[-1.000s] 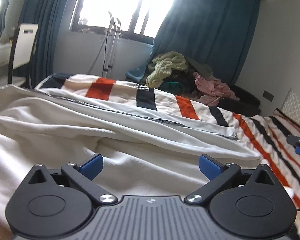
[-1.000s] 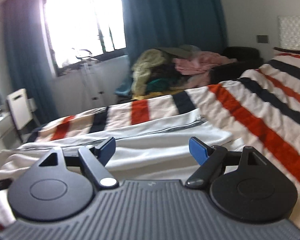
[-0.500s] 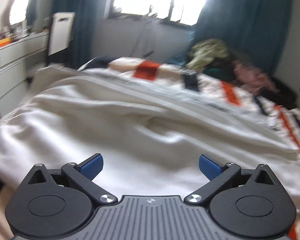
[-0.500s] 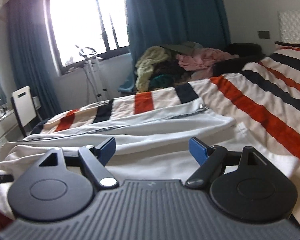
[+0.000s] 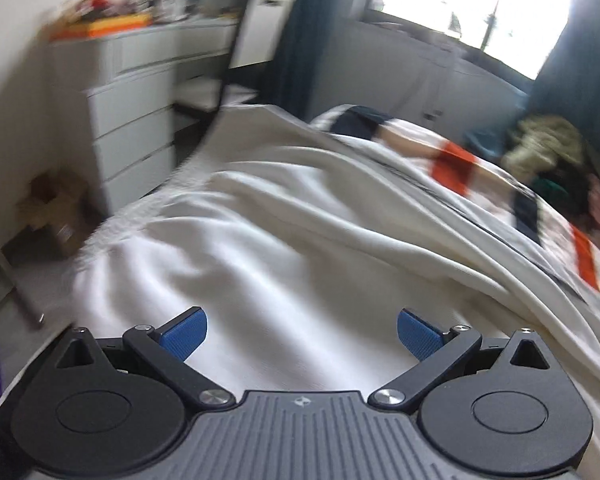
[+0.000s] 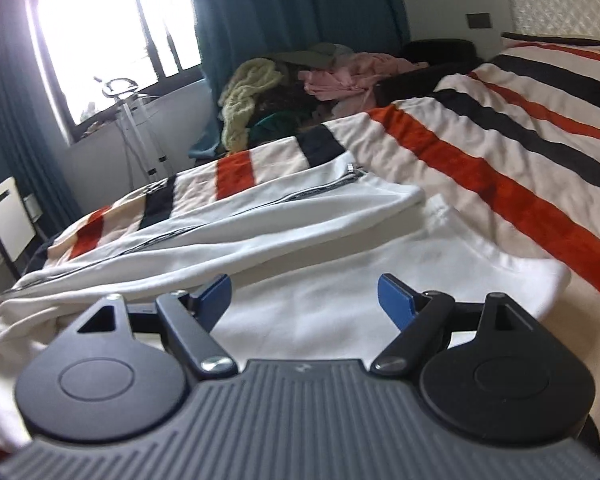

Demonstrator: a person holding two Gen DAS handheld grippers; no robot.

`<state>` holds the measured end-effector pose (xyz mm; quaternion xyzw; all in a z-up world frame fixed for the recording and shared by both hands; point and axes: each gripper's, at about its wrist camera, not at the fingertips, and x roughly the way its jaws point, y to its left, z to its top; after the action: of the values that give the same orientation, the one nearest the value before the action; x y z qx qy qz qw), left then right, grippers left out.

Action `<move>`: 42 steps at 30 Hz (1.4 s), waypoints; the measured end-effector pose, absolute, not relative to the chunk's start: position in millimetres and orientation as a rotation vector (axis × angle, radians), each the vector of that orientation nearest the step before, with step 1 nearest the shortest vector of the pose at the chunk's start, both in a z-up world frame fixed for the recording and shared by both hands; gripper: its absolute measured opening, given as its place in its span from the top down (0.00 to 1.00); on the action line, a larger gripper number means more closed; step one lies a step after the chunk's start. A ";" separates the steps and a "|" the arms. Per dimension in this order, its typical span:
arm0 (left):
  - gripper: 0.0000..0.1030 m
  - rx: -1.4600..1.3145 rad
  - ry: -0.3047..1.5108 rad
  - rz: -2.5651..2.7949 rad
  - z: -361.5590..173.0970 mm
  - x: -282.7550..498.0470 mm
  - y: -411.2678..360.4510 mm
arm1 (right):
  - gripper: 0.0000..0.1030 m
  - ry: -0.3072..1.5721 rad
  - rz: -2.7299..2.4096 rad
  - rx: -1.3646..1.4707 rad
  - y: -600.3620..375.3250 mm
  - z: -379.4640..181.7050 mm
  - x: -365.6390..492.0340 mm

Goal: Fold clothes

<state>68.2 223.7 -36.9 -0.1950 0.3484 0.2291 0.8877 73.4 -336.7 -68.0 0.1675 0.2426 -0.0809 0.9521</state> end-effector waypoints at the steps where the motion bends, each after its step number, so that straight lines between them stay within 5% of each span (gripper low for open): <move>1: 0.01 -0.420 0.725 0.506 -38.0 65.6 231.7 | 0.21 0.493 -0.174 0.343 -337.9 -68.2 73.1; 18: 0.02 -0.792 0.749 0.796 -50.3 13.0 316.9 | 0.21 0.526 -0.277 0.491 -367.0 -82.6 74.0; 29: 0.03 -0.901 0.520 0.483 -22.9 -1.7 296.2 | 0.21 0.539 -0.298 0.620 -382.5 -90.5 71.0; 35: 0.03 -0.904 0.555 0.500 -19.6 5.0 284.1 | 0.21 0.497 -0.424 0.696 -399.1 -93.9 60.5; 42: 0.15 -1.125 0.639 0.493 -50.8 3.0 301.3 | 0.21 0.500 -0.457 0.999 -453.1 -116.0 40.2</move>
<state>3.0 301.3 -50.8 -0.5186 0.2948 0.2275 0.7697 40.2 -453.1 -116.0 0.4699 0.2350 -0.2151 0.8232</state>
